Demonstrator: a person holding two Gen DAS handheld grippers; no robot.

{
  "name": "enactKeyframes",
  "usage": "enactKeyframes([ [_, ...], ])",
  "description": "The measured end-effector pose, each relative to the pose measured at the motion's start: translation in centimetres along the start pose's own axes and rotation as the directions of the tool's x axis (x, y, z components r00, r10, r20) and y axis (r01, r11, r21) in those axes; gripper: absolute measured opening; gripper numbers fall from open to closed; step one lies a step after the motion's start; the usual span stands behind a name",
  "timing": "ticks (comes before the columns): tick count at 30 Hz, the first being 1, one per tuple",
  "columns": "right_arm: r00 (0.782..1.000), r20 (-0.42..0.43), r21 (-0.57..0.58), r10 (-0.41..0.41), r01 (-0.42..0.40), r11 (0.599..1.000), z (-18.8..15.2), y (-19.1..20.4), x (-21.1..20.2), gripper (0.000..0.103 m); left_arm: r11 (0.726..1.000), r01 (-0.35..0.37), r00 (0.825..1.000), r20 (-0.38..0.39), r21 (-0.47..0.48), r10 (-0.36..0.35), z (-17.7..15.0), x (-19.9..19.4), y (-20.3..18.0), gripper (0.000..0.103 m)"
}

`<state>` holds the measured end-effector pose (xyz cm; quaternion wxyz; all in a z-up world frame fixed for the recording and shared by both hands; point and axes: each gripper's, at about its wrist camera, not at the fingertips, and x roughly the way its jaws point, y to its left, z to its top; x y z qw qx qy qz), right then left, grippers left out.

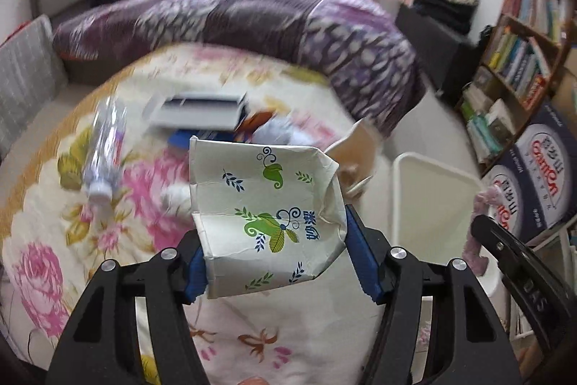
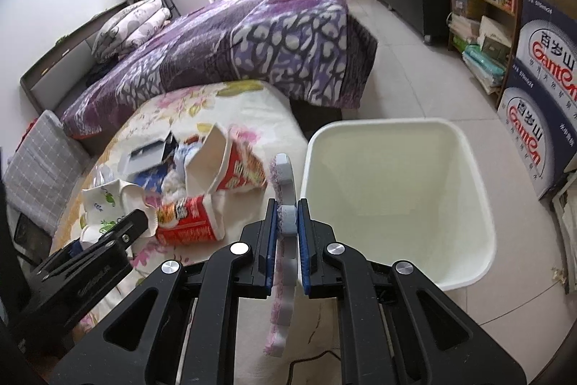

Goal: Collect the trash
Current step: 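Carry both items over the white bin and open both grippers to drop them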

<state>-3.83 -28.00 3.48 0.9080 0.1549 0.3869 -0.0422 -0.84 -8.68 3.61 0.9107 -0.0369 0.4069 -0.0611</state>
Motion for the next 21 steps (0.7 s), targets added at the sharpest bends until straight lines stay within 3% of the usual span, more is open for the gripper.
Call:
enactKeyframes([
  [4,0.999,0.0,0.006,-0.036,0.036,0.999,2.1,-1.8,-0.7,0.011,0.997,0.06,0.998,0.018,0.049,-0.061,1.0,-0.9,-2.3,0.064],
  [8,0.995,-0.032,0.006,-0.099,0.099,0.995,4.7,-4.7,-0.7,0.014,0.988,0.111,0.994,-0.013,0.11,-0.11,1.4,-0.4,-5.3,0.064],
  [9,0.993,-0.044,0.021,-0.111,0.112,0.993,5.3,-5.6,-0.5,0.02,0.985,0.123,0.992,-0.028,0.122,-0.12,1.3,0.0,-6.0,0.064],
  [10,0.991,-0.045,0.041,-0.123,0.124,0.991,5.8,-6.5,-0.4,0.034,0.983,0.13,0.991,-0.038,0.132,-0.126,1.2,0.3,-6.6,0.064],
  [13,0.99,-0.022,0.114,-0.143,0.144,0.983,6.5,-9.1,-0.6,0.061,0.975,0.137,0.99,-0.068,0.174,-0.127,1.1,1.5,-8.9,0.064],
  [21,0.994,-0.011,0.361,-0.109,0.105,0.926,6.8,-15.0,-0.4,0.073,0.968,0.171,0.977,-0.157,0.185,-0.143,1.1,4.5,-13.7,0.065],
])
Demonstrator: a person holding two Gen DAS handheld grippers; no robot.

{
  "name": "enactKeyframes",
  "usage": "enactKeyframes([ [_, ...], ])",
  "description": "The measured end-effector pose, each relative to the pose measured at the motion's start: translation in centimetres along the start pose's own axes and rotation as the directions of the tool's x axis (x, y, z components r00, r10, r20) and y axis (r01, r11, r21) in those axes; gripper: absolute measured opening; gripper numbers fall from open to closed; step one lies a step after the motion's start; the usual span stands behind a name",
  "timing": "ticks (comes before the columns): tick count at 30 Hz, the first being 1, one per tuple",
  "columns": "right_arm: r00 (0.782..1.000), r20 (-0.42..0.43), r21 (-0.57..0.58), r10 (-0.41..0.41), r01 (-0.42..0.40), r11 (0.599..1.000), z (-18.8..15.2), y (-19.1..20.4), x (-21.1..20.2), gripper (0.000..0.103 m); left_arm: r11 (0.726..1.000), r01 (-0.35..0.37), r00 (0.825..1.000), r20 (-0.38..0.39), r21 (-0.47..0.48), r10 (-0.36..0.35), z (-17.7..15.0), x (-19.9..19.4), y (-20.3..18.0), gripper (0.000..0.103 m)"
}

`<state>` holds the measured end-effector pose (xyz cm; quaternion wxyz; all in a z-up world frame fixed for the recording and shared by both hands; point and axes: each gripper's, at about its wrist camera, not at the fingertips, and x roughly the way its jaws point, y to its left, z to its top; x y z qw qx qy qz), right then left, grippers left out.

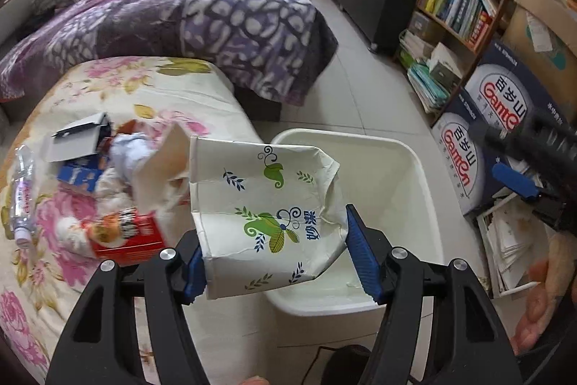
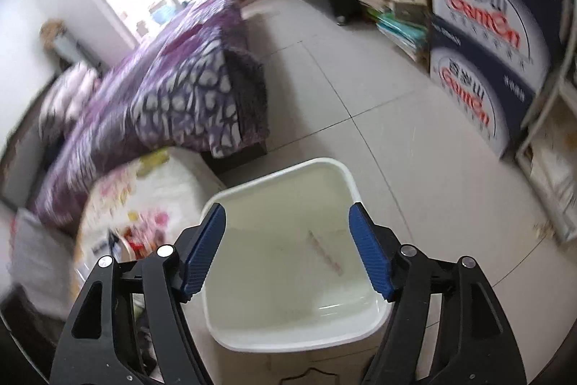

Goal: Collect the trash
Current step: 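Carry both items over the white bin and open both grippers to drop them, then grasp the torn white paper cup on the bed with the left gripper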

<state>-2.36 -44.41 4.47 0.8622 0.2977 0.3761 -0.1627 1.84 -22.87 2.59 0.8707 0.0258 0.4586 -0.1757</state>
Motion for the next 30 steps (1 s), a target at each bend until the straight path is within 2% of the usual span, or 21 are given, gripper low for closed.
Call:
enactKeyframes([
  [2,1.0,0.029,0.041,-0.011,0.01,0.999,0.6,-0.8,-0.3,0.079,1.0,0.008,1.0,-0.013,0.017,-0.008,0.1,0.7,-1.5,0.065],
  [7,0.997,0.073,0.108,-0.025,0.017,0.994,1.4,-2.2,-0.9,0.083,0.997,0.042,0.999,-0.029,0.059,-0.04,0.7,1.5,-4.2,0.069],
  [9,0.992,0.112,0.117,-0.056,0.042,0.992,1.6,-2.6,-1.6,0.089,0.995,0.053,0.998,-0.034,0.084,-0.051,1.0,1.6,-5.1,0.087],
  [12,0.979,0.174,0.102,-0.102,0.085,0.991,1.8,-2.3,-2.5,0.092,0.99,0.037,0.999,-0.019,0.135,-0.035,1.3,1.5,-5.8,0.09],
  [16,0.969,0.215,0.088,-0.125,0.108,0.99,1.8,-1.8,-2.7,0.095,0.982,-0.043,0.999,0.004,0.185,0.043,1.4,1.5,-4.7,0.091],
  [19,0.971,0.207,0.072,-0.118,0.105,0.992,1.8,-1.1,-2.3,0.096,0.975,-0.105,0.994,0.011,0.195,0.104,1.5,1.6,-3.0,0.091],
  [23,0.977,0.182,0.031,-0.11,0.107,0.994,1.2,0.4,-1.3,0.096,0.962,-0.184,0.983,0.042,0.204,0.179,1.8,1.6,-0.5,0.092],
  [26,0.98,0.164,0.007,-0.109,0.109,0.994,0.9,1.4,-0.7,0.096,0.944,-0.253,0.967,0.065,0.212,0.245,2.3,2.0,1.5,0.092],
  [30,0.985,0.142,-0.025,-0.102,0.107,0.994,0.4,2.8,0.2,0.096,0.93,-0.296,0.955,0.065,0.219,0.289,2.9,3.0,3.6,0.092],
])
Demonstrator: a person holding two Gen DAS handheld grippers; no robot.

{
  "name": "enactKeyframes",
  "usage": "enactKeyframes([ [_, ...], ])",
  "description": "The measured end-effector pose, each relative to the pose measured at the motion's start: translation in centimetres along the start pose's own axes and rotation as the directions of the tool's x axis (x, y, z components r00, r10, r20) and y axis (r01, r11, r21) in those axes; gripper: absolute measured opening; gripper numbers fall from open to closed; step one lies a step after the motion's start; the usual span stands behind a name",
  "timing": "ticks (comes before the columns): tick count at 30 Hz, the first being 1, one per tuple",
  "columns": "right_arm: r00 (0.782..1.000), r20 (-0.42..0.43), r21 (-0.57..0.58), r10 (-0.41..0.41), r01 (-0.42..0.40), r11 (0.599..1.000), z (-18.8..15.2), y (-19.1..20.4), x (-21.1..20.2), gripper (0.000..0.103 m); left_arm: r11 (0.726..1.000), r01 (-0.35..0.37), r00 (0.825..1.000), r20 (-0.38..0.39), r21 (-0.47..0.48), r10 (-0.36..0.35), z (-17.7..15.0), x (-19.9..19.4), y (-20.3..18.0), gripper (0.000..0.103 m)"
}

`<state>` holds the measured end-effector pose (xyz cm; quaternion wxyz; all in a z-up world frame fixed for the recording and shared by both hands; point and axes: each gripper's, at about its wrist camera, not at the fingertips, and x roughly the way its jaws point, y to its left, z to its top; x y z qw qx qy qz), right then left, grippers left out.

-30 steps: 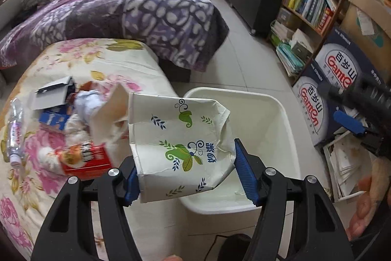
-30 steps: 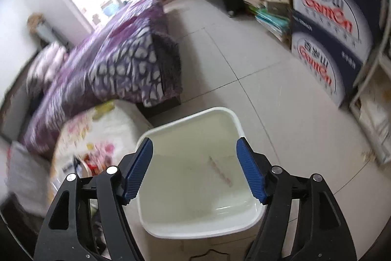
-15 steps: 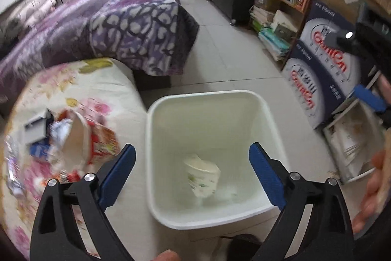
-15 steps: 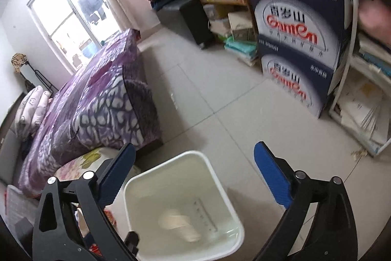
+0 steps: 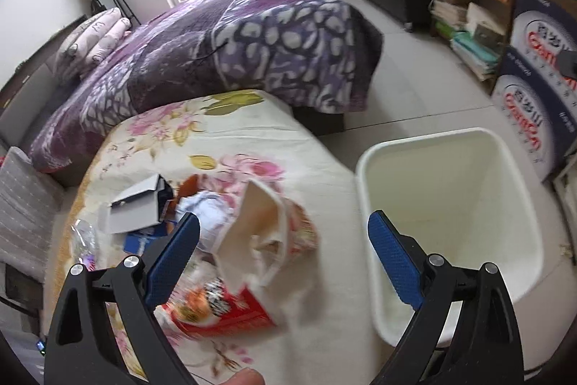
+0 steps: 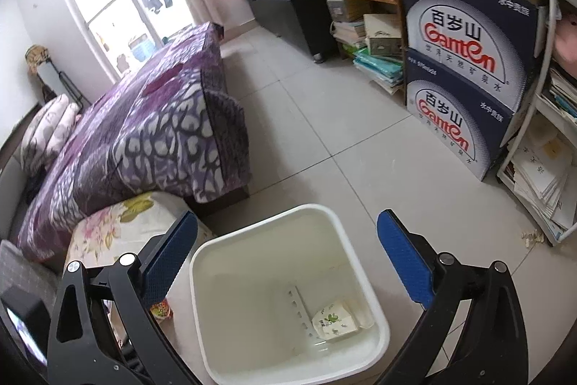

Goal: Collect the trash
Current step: 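Grasp the torn white paper cup on the bed with the left gripper, then grasp the red noodle cup with the right gripper while the left holds the white cup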

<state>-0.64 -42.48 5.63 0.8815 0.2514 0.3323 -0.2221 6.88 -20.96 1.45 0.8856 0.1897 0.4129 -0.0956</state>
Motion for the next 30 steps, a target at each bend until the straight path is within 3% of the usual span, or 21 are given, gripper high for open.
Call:
enactKeyframes([
  [9,0.998,-0.056,-0.076,0.005,-0.009,0.997,-1.3,3.2,1.8,0.096,0.999,0.039,0.997,-0.067,0.021,-0.038,-0.4,3.7,2.0,0.089],
  [10,0.998,-0.065,-0.084,0.008,-0.014,0.996,-1.5,3.5,2.0,0.096,0.998,0.049,0.996,-0.071,0.033,-0.046,-0.5,3.9,2.0,0.085],
  [12,0.996,-0.084,-0.098,0.017,-0.025,0.995,-1.9,4.1,2.3,0.096,0.995,0.092,0.991,-0.103,0.049,-0.086,-0.7,4.6,2.3,0.052],
  [18,0.987,-0.14,-0.166,0.075,-0.098,0.981,-3.3,6.5,3.0,0.096,0.984,0.177,0.981,-0.089,0.02,-0.174,-1.2,3.6,3.8,0.026],
  [24,0.975,-0.19,-0.321,0.12,-0.177,0.93,-5.9,10.4,3.0,0.096,0.963,0.254,0.966,-0.018,-0.093,-0.256,-0.9,0.1,8.5,0.024],
  [30,0.95,-0.274,-0.454,0.153,-0.267,0.85,-9.5,14.6,3.1,0.096,0.953,0.235,0.972,0.048,-0.193,-0.23,-1.1,-2.5,14.0,0.024],
])
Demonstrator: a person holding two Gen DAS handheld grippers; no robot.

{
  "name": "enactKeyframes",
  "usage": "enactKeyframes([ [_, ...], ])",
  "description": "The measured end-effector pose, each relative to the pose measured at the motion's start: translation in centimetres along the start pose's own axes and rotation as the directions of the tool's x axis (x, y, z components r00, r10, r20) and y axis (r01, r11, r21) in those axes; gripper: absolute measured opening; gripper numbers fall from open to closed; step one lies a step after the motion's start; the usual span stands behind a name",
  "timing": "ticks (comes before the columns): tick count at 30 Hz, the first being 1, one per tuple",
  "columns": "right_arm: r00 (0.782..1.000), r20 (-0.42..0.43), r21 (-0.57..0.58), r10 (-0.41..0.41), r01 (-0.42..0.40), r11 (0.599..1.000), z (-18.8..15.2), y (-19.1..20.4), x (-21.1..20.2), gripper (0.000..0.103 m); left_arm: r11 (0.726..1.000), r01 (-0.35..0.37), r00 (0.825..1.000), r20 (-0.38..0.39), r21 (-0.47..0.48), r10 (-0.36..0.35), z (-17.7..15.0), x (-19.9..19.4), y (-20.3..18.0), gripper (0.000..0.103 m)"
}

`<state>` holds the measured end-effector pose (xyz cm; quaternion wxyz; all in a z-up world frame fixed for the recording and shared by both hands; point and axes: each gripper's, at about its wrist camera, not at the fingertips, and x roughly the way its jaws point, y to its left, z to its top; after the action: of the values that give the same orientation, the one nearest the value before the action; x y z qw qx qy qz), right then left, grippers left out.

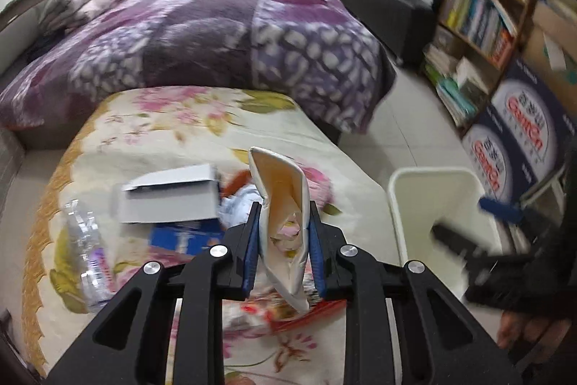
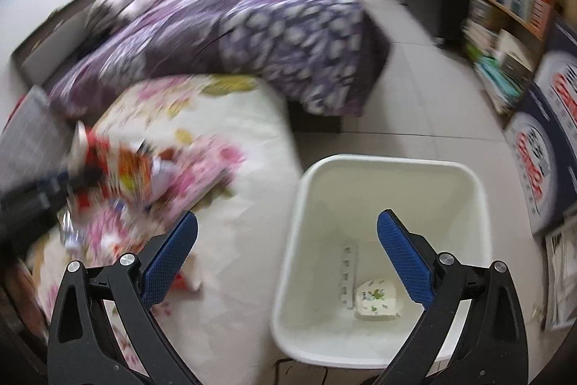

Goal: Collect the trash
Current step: 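Grasp the red noodle cup with the right gripper while the left holds the white cup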

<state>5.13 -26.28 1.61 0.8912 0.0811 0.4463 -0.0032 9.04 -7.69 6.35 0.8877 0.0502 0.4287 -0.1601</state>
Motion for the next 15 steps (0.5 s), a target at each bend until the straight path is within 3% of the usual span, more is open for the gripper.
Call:
enactKeyframes([
  [5,0.993,-0.079,-0.076,0.082,-0.088,0.993,-1.2,4.3,1.7,0.096,0.997,-0.026,0.999,0.03,-0.077,0.029,0.0,-1.9,3.4,0.024],
  [9,0.992,-0.072,-0.172,0.105,-0.116,0.978,-2.4,7.9,2.1,0.096,0.993,-0.033,0.998,0.042,-0.111,0.038,-0.1,-3.0,5.4,0.024],
  [13,0.994,-0.066,-0.417,0.086,-0.106,0.903,-3.7,11.8,2.4,0.096,0.991,-0.032,0.998,0.045,-0.128,0.038,-0.5,-3.7,6.8,0.025],
  [15,0.997,-0.063,-0.55,0.042,-0.07,0.832,-4.8,13.6,3.0,0.096,0.99,-0.029,0.998,0.045,-0.136,0.036,-0.7,-4.0,7.5,0.025],
])
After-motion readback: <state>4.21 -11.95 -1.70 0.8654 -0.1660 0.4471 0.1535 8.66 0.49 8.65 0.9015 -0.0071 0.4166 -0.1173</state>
